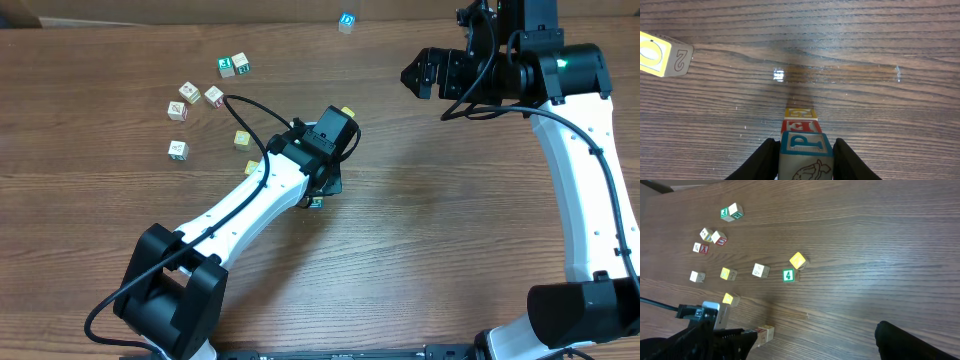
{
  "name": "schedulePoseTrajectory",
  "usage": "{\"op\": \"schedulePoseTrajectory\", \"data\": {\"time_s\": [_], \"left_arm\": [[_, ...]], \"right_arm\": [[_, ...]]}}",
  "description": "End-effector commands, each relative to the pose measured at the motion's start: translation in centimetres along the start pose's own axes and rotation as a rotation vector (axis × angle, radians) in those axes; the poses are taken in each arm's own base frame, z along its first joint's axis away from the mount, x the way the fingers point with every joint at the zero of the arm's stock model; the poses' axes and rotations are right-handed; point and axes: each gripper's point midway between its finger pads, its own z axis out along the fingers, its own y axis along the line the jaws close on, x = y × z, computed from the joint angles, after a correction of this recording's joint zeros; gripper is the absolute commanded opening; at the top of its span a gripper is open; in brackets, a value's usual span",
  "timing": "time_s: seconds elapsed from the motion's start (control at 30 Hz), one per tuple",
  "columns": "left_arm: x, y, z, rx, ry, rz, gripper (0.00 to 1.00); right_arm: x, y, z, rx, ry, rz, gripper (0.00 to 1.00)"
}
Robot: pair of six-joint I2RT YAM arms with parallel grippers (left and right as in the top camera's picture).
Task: Form a tower
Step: 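Lower the blue block onto the red block with the left gripper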
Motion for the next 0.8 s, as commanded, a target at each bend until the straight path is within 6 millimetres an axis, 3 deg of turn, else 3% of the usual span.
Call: {"op": "schedulePoseTrajectory", "data": {"time_s": [0.0,0.6,0.77], "left_arm": [[0.63,-0.53,-0.01,0.014,0.015,0.019,0.31],[0.92,-0.27,-0.02,0.004,0.027,0.019,0.25],[0.87,-0.31,-0.02,0.005,0.024,0.019,0.29]], "right_arm": [[-0.39,0.49,-0.61,-0.001,-0.022,-0.014,1.0],[-0.39,0.49,-0.61,-0.001,-0.022,-0.014,1.0],[-0.39,0.49,-0.61,-0.001,-0.022,-0.014,1.0]]}}
